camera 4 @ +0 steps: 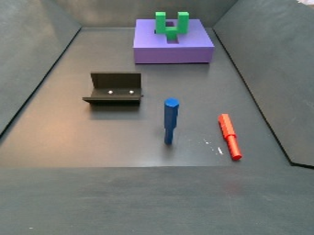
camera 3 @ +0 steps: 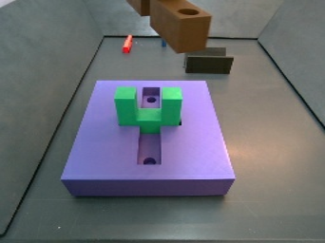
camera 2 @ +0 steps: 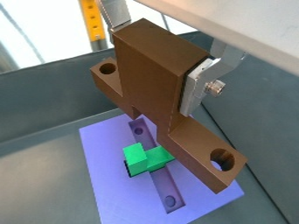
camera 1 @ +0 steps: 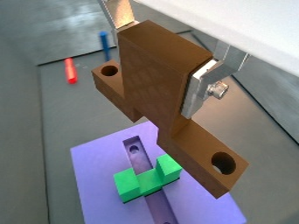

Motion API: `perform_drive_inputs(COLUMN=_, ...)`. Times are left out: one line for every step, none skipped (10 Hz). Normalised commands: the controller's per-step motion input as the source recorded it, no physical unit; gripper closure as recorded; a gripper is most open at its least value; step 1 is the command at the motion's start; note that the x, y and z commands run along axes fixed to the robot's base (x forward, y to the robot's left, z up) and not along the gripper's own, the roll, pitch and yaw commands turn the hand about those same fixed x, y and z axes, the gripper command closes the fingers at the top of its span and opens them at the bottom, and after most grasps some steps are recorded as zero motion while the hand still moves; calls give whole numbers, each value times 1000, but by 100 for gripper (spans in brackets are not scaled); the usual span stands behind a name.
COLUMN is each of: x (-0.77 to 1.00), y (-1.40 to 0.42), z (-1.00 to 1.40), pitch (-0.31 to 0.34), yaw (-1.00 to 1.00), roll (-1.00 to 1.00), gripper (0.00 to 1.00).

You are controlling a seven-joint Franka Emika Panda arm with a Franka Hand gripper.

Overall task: Pick up the brown object. Move up. Place the brown object on the fixture. Regrasp the brown object. Move to above the board. Insert the brown object.
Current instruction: Insert the brown object.

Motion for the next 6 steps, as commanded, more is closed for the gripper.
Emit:
perform_drive_inputs(x=0, y=0, z=-26, pitch=0, yaw=-797, roll=0, gripper=100)
perform_drive_inputs(x=63, y=0, z=-49, pitch=9, yaw=-783, roll=23, gripper=100)
perform_drive_inputs(x=77, y=-17, z=-57, pitch=26, yaw=-683, roll=51, gripper=100)
perform_drive_inputs(x=0, y=0, z=-200, pitch=40, yaw=-269, roll=61, gripper=100)
perform_drive_inputs(x=86, y=-177, z=-680, pitch=56, yaw=-543, roll=104, gripper=100)
perform_drive_inputs(x=-3, y=-100, z=-654, pitch=90, yaw=-477, roll=161, gripper=100)
